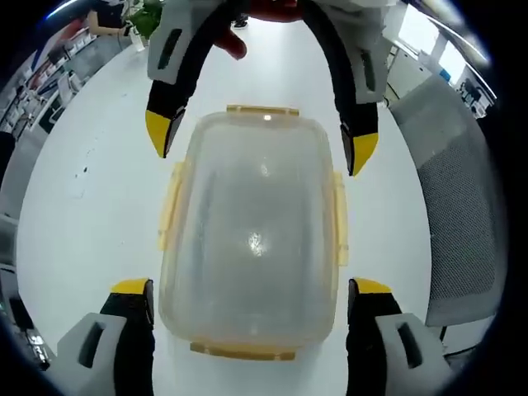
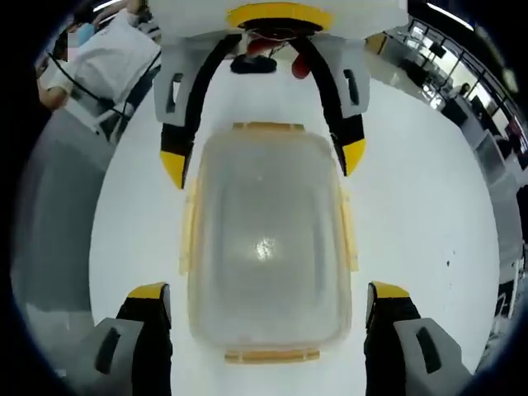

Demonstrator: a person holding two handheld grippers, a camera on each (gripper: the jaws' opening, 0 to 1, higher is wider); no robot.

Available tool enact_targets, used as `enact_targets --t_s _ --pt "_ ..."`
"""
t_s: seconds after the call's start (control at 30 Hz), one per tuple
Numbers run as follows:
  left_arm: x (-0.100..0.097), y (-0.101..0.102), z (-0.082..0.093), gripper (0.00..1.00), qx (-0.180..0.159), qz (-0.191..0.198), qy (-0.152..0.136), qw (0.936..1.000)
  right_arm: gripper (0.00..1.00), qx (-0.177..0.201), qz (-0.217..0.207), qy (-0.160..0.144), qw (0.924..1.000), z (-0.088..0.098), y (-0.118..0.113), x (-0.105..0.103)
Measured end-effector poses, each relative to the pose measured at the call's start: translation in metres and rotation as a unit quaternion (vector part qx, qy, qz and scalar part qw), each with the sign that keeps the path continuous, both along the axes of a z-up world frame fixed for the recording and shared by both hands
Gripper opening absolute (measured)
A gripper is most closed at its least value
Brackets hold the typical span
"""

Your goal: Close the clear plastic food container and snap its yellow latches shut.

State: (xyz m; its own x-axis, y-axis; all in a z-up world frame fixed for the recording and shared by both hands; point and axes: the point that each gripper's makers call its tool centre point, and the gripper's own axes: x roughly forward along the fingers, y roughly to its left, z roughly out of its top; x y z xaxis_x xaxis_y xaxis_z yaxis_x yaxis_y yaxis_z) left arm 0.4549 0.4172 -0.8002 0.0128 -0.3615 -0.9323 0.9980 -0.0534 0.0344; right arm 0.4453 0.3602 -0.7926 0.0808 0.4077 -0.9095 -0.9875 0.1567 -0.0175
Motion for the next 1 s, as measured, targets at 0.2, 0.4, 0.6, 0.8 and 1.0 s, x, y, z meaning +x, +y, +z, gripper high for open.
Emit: enact_targets --t_s 0.2,0.4,0.6,0.8,1.0 --pt "-0.005 -0.002 -0.001 0.99 -0.003 -0.019 -0.004 0.9998 1.0 -0.004 0.019 -0.017 0.9997 -0.003 -0.004 0.0" --pt "0.001 -0.014 0.013 0.99 -0.085 0.037 -0.006 0.9957 1.0 0.085 -0.066 -0.032 0.9937 0.011 0.005 0.006" --pt "0.006 -0.015 0.022 0.99 -0.182 0.118 -0.024 0.9758 1.0 0.193 -0.15 -0.069 0.9673 0.023 0.006 0.011" --pt "0.003 -0.015 0.019 0.99 -0.237 0.156 -0.016 0.9588 1.0 0.239 -0.198 -0.086 0.9467 0.026 0.005 0.011" --pt "0.008 -0.012 0.02 0.97 -0.234 0.167 -0.035 0.9573 1.0 0.24 -0.211 -0.089 0.9434 0.027 -0.003 0.012"
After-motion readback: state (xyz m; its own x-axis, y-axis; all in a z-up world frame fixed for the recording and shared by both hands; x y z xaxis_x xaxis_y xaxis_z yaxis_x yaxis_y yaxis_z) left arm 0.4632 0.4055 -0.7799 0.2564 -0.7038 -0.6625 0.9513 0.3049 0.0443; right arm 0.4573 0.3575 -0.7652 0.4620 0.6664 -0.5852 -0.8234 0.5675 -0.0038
